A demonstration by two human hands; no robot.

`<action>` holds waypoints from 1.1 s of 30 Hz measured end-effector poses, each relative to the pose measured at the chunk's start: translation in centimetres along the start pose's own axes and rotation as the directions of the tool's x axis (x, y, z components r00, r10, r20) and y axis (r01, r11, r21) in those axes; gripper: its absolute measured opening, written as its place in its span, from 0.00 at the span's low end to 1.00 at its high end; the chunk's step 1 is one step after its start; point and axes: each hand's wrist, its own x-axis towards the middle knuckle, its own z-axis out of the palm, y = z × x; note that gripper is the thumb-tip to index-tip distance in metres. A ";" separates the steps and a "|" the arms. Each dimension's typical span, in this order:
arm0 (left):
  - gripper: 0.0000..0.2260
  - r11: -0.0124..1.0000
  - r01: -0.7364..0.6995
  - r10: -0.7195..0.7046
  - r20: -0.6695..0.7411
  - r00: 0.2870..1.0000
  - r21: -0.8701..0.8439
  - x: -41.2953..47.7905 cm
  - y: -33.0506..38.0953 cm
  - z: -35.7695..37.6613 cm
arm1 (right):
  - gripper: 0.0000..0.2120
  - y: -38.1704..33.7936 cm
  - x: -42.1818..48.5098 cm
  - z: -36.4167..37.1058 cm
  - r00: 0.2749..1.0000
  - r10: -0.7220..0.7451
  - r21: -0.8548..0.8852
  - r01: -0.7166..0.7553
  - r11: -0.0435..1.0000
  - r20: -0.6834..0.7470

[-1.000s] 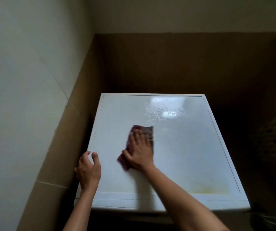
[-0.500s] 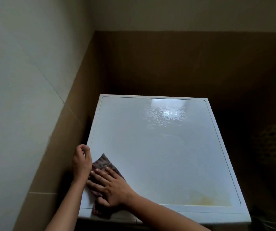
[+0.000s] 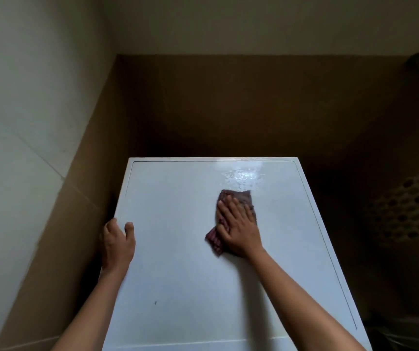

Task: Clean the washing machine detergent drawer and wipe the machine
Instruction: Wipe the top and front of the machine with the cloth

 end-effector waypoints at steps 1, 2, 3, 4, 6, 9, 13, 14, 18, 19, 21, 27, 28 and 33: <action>0.21 1.000 0.008 -0.008 -0.001 1.000 -0.007 0.2 0.2 0.1 | 0.31 1.2 0.8 -0.4 0.998 0.054 -0.014 -0.055 0.998 -0.017; 0.21 1.000 0.008 -0.008 -0.005 1.000 -0.015 0.5 0.4 0.1 | 0.31 2.5 1.4 -0.7 0.994 0.102 -0.032 -0.103 0.994 -0.036; 0.21 1.000 -0.001 0.001 -0.008 1.000 -0.021 0.8 0.7 0.2 | 0.33 4.0 2.0 -1.1 0.988 0.148 -0.050 -0.151 0.987 -0.051; 0.21 1.000 -0.012 0.012 -0.007 1.000 -0.027 1.1 0.8 0.2 | 0.34 5.5 2.4 -1.4 0.979 0.196 -0.064 -0.200 0.978 -0.059; 0.21 0.999 -0.026 0.026 0.005 1.000 -0.045 1.9 1.1 0.4 | 0.37 8.6 2.9 -2.0 0.955 0.292 -0.087 -0.297 0.951 -0.059; 0.23 0.997 -0.042 0.044 0.032 0.999 -0.067 2.9 1.5 0.5 | 0.38 12.0 2.7 -2.9 0.909 0.411 -0.093 -0.416 0.904 -0.076; 0.25 0.996 -0.052 0.058 0.079 0.995 -0.079 4.4 2.1 0.5 | 0.38 13.2 3.6 -3.3 0.849 0.517 -0.074 -0.526 0.847 -0.109; 0.25 0.996 -0.040 0.048 0.094 0.994 -0.081 4.7 2.2 0.4 | 0.38 13.2 4.3 -3.3 0.824 0.553 -0.061 -0.562 0.825 -0.125; 0.26 0.996 -0.040 0.051 0.139 0.989 -0.075 5.1 2.0 0.5 | 0.38 12.0 8.0 -3.3 0.717 0.675 0.025 -0.682 0.731 -0.173; 0.27 0.997 -0.050 0.059 0.154 0.986 -0.065 5.1 1.9 0.5 | 0.39 11.7 8.9 -3.2 0.703 0.688 0.037 -0.694 0.719 -0.182; 0.28 0.997 -0.054 0.063 0.179 0.982 -0.058 5.2 1.6 0.6 | 0.39 10.8 11.0 -2.9 0.686 0.702 0.052 -0.707 0.705 -0.189; 0.29 0.996 -0.054 0.067 0.204 0.977 -0.066 5.1 1.5 0.5 | 0.35 4.4 16.8 -1.0 0.753 0.635 0.042 -0.639 0.768 -0.173; 0.29 0.996 -0.057 0.070 0.225 0.972 -0.064 5.3 1.4 0.4 | 0.35 2.8 17.7 -0.5 0.776 0.610 0.045 -0.612 0.790 -0.163; 0.25 0.994 -0.023 0.051 0.265 0.963 -0.110 6.5 0.6 -0.2 | 0.35 -6.2 20.4 1.8 0.909 0.406 0.063 -0.402 0.913 -0.089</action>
